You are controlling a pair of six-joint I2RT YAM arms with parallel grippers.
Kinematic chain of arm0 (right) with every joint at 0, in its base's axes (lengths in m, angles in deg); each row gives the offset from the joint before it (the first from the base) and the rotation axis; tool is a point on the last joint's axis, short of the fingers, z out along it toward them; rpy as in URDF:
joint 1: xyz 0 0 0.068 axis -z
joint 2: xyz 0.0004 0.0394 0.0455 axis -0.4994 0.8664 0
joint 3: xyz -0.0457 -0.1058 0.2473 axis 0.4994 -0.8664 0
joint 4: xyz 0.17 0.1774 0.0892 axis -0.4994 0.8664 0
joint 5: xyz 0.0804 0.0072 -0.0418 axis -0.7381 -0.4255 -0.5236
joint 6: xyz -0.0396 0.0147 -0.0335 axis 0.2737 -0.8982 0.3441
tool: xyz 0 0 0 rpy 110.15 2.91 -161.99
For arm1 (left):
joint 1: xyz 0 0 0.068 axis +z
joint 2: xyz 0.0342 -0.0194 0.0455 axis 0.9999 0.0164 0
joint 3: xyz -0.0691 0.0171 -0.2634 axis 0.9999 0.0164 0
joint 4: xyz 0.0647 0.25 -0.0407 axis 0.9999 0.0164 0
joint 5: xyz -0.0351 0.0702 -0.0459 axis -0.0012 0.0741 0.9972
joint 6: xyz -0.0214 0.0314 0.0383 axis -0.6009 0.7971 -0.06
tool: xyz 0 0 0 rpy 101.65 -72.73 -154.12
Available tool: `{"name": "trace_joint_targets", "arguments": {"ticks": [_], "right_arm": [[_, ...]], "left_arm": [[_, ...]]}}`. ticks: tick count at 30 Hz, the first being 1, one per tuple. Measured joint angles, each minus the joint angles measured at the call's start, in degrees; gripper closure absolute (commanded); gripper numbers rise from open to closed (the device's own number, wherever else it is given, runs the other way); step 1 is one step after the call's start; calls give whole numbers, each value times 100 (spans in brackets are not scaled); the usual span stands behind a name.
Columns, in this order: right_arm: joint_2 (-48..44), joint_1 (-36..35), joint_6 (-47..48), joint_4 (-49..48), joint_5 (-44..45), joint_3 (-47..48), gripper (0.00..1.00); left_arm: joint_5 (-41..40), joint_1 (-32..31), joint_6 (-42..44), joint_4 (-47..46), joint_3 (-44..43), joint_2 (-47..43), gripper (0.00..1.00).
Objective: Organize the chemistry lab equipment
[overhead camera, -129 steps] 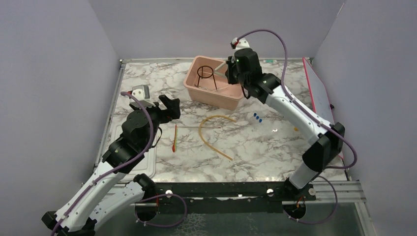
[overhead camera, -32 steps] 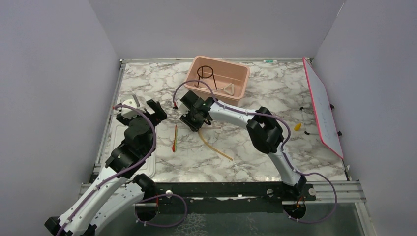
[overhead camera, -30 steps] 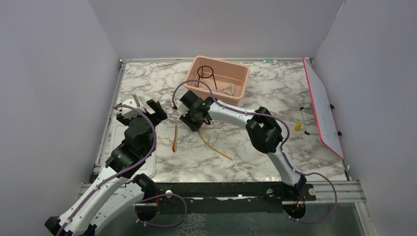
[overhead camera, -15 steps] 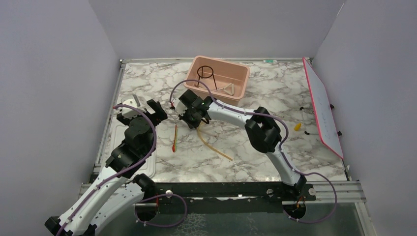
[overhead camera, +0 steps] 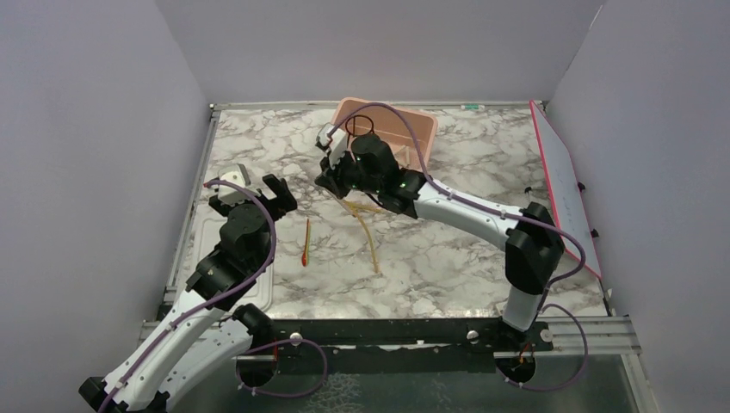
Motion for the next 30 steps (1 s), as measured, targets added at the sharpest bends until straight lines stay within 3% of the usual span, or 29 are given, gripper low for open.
{"name": "trace_joint_targets", "arguments": {"ticks": [5,11,21,30], "right_arm": [[-695,0,-350,-960,153,-614,99],[-1021,0,-671,-1311,402,-1023,99],[-1755,173,-304,-820,872,-863,99],[-1628,1425,284,-96,304,48,99]], "left_arm": [[24,0,9,-35,31,-72,11],[46,13,9,-61,52,-138,11],[236,15,15,-74,52,-146,11],[323,28,96,-267,85,-184,11]]}}
